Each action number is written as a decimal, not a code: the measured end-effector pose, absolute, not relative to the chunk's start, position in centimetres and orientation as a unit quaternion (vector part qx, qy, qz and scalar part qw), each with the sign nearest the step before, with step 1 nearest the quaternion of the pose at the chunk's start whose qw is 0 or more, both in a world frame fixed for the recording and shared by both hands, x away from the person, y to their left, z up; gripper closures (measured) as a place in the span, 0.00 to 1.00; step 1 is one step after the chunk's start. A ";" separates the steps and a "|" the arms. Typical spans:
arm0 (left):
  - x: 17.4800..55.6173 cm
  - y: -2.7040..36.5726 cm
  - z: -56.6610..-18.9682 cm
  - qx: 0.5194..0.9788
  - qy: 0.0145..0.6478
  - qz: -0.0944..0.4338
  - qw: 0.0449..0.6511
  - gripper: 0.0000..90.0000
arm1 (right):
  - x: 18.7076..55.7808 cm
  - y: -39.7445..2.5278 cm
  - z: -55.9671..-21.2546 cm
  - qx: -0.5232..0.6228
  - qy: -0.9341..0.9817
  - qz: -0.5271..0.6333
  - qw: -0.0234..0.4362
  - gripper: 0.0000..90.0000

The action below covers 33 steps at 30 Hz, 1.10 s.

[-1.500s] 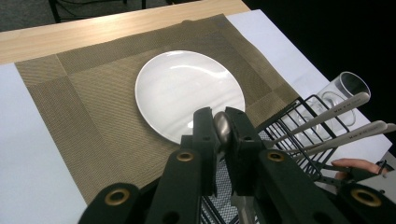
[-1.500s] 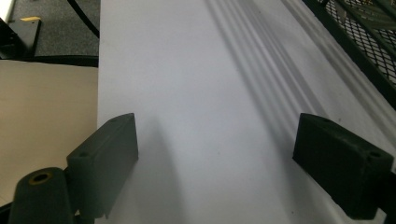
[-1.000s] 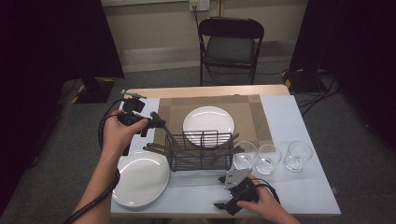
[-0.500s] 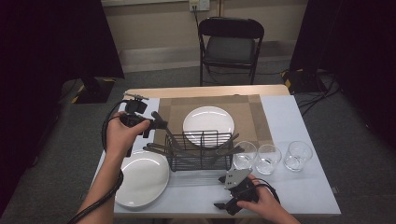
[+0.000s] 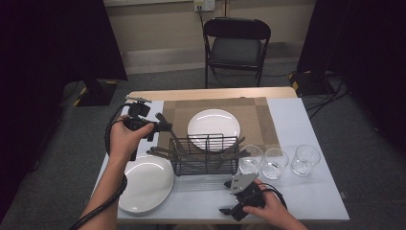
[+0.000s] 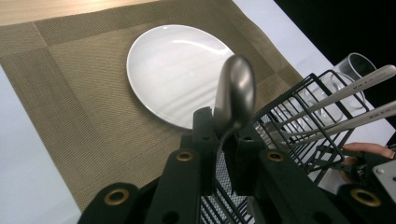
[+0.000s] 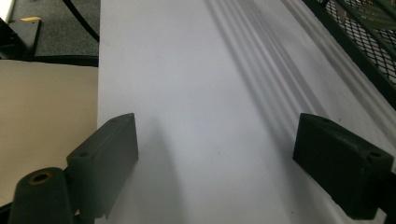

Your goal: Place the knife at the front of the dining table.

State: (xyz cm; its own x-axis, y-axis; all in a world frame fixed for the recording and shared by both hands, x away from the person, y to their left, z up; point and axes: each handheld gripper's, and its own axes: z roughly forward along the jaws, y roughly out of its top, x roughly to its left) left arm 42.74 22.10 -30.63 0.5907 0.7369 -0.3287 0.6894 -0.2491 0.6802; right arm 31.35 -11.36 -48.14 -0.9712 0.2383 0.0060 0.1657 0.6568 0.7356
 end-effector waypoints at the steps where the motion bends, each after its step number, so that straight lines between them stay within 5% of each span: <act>1: 42.8 21.9 -30.7 0.787 0.453 0.028 0.417 0.93 | 31.4 -11.4 -48.1 0.111 0.909 0.399 0.045 0.14; 33: 42.8 21.2 -30.4 0.804 0.435 0.012 0.405 0.93 | 31.4 -11.4 -48.1 0.111 0.909 0.399 0.045 0.14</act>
